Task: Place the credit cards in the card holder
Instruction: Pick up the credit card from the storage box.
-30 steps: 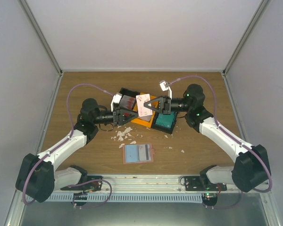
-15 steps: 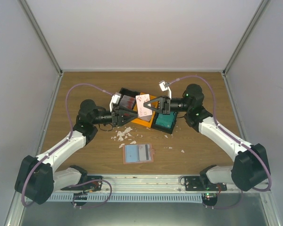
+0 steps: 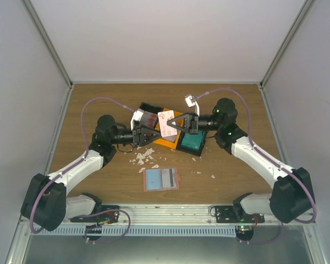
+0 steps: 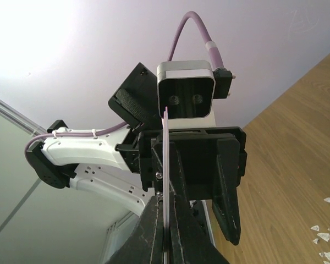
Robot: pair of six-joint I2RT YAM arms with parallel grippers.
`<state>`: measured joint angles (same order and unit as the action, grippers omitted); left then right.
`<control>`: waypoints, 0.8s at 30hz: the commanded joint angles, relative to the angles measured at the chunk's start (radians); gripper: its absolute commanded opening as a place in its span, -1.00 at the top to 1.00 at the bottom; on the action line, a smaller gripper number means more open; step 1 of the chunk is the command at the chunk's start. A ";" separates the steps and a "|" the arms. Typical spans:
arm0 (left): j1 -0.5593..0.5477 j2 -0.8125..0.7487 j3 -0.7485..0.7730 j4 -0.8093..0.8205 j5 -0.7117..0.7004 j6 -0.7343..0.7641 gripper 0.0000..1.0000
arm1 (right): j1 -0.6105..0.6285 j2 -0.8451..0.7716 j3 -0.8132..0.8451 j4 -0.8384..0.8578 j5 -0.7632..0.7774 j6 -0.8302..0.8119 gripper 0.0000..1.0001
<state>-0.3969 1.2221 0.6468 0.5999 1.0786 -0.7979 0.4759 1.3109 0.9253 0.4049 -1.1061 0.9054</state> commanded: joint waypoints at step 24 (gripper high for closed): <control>0.003 -0.035 -0.037 0.068 -0.019 0.022 0.19 | 0.022 0.016 0.020 -0.046 0.002 -0.065 0.99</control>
<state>-0.3969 1.1755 0.6048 0.6170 1.0622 -0.7769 0.4839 1.3231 0.9260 0.3538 -1.0824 0.8608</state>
